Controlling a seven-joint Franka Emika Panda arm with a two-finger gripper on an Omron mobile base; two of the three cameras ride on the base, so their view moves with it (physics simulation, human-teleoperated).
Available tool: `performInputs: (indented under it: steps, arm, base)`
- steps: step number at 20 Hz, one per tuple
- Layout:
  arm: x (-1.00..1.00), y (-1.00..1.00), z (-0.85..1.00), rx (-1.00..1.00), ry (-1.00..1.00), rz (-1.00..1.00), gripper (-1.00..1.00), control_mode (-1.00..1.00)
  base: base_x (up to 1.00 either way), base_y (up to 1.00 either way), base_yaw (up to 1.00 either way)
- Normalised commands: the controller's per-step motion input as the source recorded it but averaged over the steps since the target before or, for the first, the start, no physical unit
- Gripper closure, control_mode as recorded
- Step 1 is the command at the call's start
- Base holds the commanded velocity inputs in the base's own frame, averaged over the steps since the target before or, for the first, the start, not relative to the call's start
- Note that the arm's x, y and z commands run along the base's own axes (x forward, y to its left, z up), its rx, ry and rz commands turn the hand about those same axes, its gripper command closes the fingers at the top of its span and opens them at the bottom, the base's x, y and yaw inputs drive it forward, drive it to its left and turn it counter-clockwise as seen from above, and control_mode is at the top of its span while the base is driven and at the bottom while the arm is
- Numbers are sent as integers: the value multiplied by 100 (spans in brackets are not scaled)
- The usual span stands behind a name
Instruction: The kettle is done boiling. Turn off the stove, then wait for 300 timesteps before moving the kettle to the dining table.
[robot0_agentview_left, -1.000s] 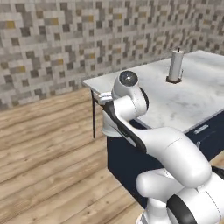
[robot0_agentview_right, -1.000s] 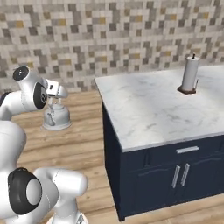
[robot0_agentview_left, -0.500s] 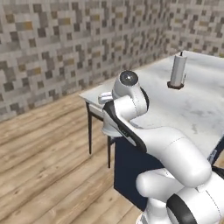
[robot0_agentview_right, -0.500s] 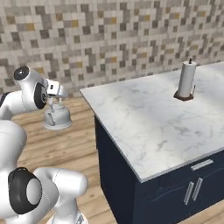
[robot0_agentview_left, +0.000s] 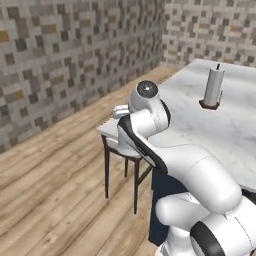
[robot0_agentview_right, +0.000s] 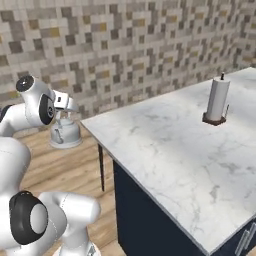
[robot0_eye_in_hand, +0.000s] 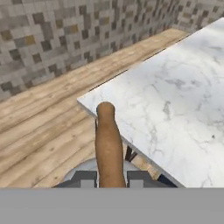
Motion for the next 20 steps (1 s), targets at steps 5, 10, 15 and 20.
performInputs:
  steps: [5,10,15,20]
  arm:
    - [0,0,0,0,0,0,100,100]
    - [0,0,0,0,0,0,100,100]
    - [0,0,0,0,0,0,100,100]
    - [0,0,0,0,0,0,100,100]
  base:
    - [51,78,-34]
    - [36,62,-37]
    - [32,48,-45]
    - [30,54,-48]
